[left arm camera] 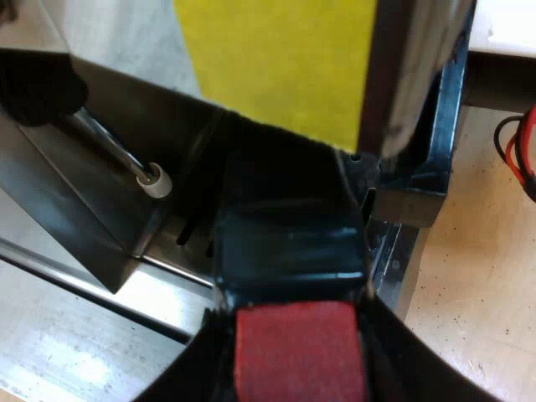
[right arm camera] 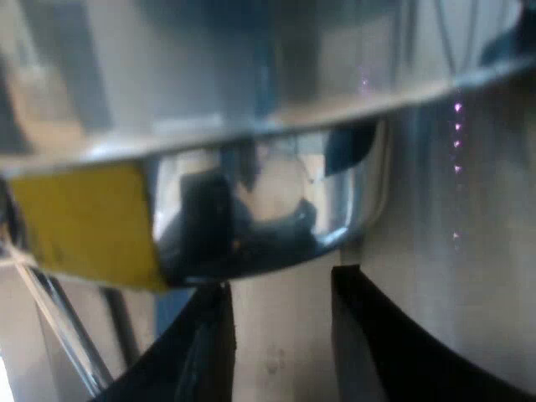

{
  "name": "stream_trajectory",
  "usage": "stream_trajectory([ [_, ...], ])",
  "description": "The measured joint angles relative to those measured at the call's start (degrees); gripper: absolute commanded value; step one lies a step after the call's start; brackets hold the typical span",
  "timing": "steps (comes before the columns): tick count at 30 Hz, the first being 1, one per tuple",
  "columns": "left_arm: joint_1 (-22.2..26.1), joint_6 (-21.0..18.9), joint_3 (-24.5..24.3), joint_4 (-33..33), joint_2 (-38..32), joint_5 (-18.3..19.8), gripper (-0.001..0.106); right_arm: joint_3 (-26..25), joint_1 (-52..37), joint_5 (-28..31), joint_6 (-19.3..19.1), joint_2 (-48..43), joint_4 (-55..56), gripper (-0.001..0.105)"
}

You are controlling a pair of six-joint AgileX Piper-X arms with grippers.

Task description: Put the handle in the coffee machine

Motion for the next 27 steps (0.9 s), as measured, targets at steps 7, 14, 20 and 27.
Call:
stream_trajectory([
  [7,0.0,0.0,0.0,0.0,0.0,0.0,0.0,-1.1,2.1,2.8,-2.9,-0.4,0.0,0.031],
  [14,0.0,0.0,0.0,0.0,0.0,0.0,0.0,-1.2,2.1,3.1,-4.5,-0.8,-1.1,0.049],
  [20,0.0,0.0,0.0,0.1,0.0,0.0,0.0,-1.2,2.1,3.8,-6.8,-0.4,-2.8,0.047],
  [27,0.0,-0.1,0.0,0.2,0.0,0.0,0.0,-1.4,2.1,5.4,-7.1,-0.4,-3.9,0.047],
])
